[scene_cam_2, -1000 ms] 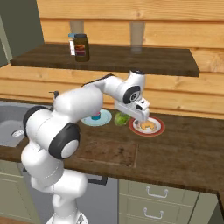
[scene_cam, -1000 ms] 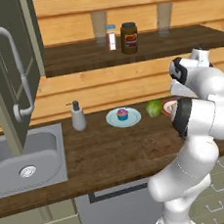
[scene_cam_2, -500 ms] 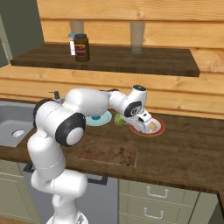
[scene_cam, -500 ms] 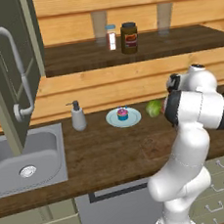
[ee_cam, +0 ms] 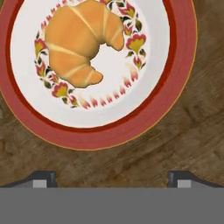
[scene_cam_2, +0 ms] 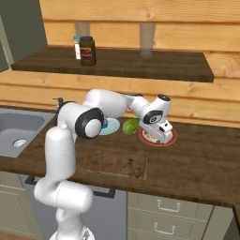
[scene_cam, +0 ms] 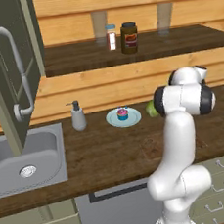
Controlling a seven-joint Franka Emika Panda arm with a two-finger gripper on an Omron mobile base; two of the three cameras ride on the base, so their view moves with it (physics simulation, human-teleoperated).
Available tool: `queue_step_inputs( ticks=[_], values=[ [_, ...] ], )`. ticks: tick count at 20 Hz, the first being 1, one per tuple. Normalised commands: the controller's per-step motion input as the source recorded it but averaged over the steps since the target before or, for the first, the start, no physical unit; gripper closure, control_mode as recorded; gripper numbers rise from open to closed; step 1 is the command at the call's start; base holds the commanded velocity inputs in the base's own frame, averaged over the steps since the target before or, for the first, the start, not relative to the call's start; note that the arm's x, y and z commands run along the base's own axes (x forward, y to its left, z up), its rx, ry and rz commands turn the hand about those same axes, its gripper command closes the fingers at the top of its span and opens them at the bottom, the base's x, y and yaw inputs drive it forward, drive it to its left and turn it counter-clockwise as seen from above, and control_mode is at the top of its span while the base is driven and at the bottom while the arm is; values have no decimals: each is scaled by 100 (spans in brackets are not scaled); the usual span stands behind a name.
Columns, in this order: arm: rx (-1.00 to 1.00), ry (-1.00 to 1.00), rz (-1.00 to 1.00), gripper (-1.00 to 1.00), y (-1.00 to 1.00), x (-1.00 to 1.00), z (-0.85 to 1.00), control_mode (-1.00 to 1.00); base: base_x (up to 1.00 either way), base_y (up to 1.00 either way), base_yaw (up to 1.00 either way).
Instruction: From the different types of pastries on the counter, select a croissant and place it on the cutting board. Then retrieve a jar of jam from the cabinet and place it alongside the croissant on the cutting board.
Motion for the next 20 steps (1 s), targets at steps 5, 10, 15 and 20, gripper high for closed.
queue_step_inputs(
  ticks=[5,10,15,20],
  values=[
    [14,10,0,-100,-19,80,-13,-100,0,0,0],
    [2,11,-4,-100,3,59,-31,-100,0,0,0],
    [0,5,-5,-100,5,33,-35,-100,0,0,0],
    [0,0,-5,-100,15,12,-42,-100,0,0,0]
  ],
)
